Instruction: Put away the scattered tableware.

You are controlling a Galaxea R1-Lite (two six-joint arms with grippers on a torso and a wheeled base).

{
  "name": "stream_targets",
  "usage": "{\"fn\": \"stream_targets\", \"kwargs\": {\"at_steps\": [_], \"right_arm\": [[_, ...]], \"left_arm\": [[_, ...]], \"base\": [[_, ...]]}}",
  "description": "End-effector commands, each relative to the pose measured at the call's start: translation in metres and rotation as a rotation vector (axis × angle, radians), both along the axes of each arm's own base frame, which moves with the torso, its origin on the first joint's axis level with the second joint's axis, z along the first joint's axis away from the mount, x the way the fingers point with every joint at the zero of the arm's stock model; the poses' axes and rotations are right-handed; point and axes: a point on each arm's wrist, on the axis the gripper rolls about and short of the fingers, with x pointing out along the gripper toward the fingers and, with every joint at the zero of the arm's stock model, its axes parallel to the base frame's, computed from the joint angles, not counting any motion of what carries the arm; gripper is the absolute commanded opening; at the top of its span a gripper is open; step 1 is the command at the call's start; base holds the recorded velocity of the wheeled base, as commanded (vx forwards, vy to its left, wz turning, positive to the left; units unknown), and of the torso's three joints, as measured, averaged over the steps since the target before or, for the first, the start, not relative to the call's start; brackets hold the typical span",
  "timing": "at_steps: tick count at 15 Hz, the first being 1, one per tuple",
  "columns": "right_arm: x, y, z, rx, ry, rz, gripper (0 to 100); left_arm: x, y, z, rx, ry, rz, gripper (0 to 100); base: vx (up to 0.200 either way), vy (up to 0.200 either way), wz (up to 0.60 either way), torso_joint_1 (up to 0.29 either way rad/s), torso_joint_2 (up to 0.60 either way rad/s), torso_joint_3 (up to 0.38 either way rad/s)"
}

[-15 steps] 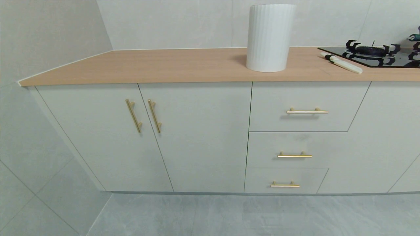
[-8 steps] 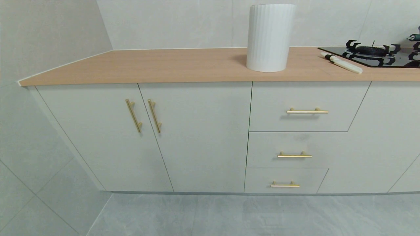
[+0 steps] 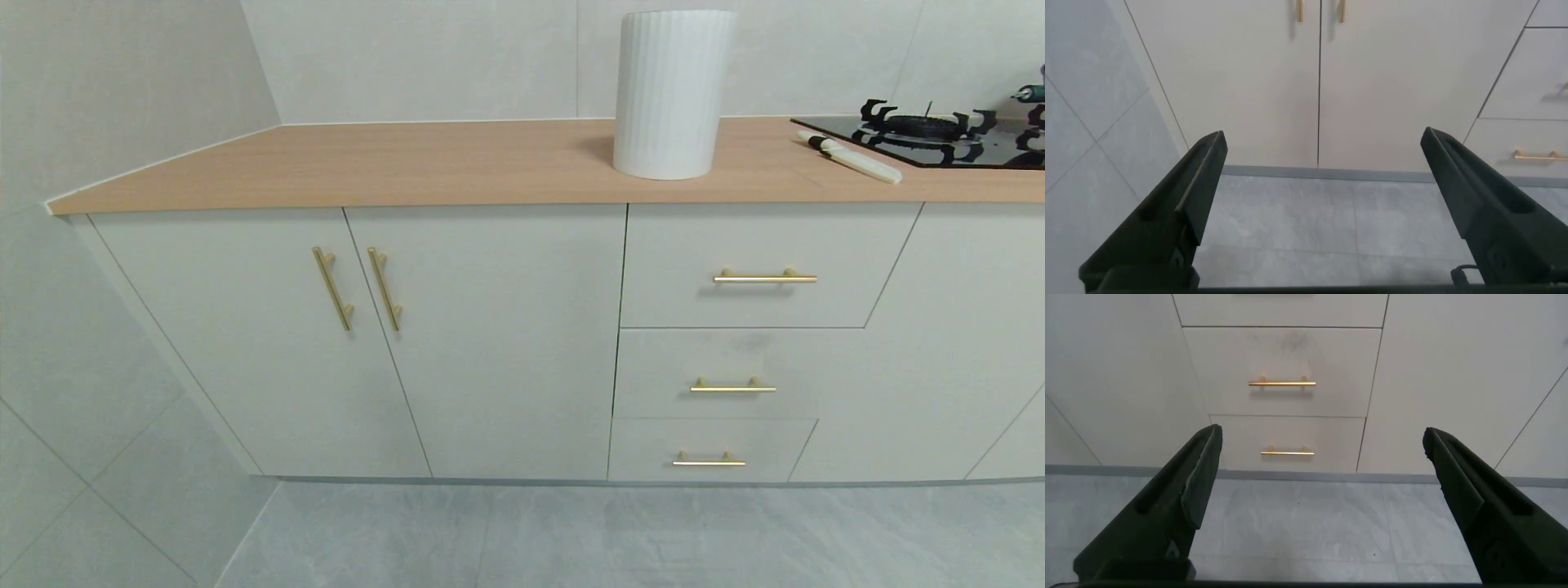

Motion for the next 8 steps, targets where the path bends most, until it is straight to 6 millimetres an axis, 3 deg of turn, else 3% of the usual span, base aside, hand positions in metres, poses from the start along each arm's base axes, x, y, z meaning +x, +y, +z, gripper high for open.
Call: {"fn": "stream_targets", "kwargs": {"at_steps": [1, 8], "right_arm": [[0.0002, 0.0000, -0.0004, -0.001, 0.006, -0.001, 100], [0.0002, 0.0001, -0.0004, 0.001, 0.006, 0.002, 100]], "left_arm": [[0.0000, 0.0000, 0.0000, 0.000, 0.000, 0.001, 100], [0.0000, 0.0000, 0.0000, 0.015, 0.001, -0.001, 100]], "base": [[0.000, 0.000, 0.00, 0.000, 0.00, 0.000], [0.000, 0.000, 0.00, 0.000, 0.00, 0.000]]}}
